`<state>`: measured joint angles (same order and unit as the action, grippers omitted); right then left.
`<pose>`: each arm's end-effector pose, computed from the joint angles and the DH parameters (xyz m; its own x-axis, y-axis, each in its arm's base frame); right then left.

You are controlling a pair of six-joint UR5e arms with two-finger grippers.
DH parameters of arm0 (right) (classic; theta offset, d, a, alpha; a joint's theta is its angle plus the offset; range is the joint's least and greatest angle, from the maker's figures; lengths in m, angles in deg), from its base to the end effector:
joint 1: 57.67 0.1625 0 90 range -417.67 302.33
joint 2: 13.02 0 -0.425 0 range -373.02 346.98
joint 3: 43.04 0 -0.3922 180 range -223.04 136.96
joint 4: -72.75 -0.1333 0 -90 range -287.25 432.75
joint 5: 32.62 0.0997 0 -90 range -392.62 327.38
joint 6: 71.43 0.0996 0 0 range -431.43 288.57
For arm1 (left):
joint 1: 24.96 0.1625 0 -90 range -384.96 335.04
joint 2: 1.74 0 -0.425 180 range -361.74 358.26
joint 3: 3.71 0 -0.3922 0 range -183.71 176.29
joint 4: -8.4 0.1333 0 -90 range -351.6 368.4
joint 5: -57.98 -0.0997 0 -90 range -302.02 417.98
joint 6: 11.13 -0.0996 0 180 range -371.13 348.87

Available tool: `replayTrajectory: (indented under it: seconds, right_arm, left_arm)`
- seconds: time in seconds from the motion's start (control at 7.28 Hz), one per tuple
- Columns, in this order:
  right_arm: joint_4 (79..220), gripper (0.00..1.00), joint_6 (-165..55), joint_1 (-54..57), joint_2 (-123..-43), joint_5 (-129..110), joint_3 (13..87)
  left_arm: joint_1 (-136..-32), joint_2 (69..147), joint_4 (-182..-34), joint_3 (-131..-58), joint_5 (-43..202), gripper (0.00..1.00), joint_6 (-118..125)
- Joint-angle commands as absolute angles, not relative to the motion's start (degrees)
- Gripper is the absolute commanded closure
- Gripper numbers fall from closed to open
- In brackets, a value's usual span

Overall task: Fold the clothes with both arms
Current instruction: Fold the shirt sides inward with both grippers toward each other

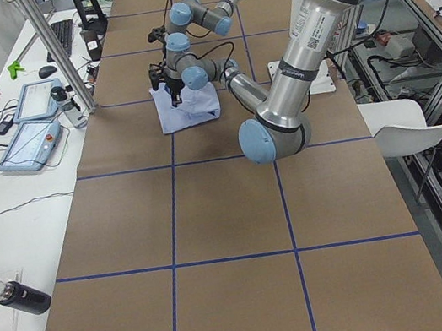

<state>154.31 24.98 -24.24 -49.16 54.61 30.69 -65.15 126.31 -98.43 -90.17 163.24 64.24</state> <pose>-0.5872 -0.5531 0.1712 0.5111 0.4710 0.7190 -0.6404 0.7666 -0.0470 0.4828 -0.5480 0.2571 0.5793 -0.1704 -0.7971 0.3299 0.9432 0.0381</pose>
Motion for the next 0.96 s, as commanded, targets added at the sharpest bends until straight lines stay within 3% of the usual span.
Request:
replayTrajectory:
  seconds: [0.0, 0.14, 0.27, 0.55, 0.82]
  right_arm:
    - [151.6, 0.84, 23.0, -23.7, -46.7, 54.8, 25.3]
    - [151.2, 0.01, 18.4, -23.2, -46.3, 54.9, 23.9]
    - [151.2, 0.00, 16.9, -21.5, -46.1, 58.1, 23.8]
    - [153.6, 0.00, 13.0, -16.8, -44.1, 69.4, 23.8]
    - [158.2, 0.00, 5.6, -13.6, -44.1, 76.2, 24.7]
  left_arm:
    - [-65.5, 126.6, -99.4, -88.4, 163.3, 1.00, 62.6]
    - [-67.0, 126.5, -100.6, -88.3, 163.4, 1.00, 59.3]
    - [-68.0, 126.2, -101.6, -88.3, 163.8, 0.01, 58.4]
    - [-71.9, 125.9, -101.6, -88.8, 172.4, 0.00, 51.8]
    - [-75.2, 118.3, -100.7, -97.3, 178.3, 0.00, 43.0]
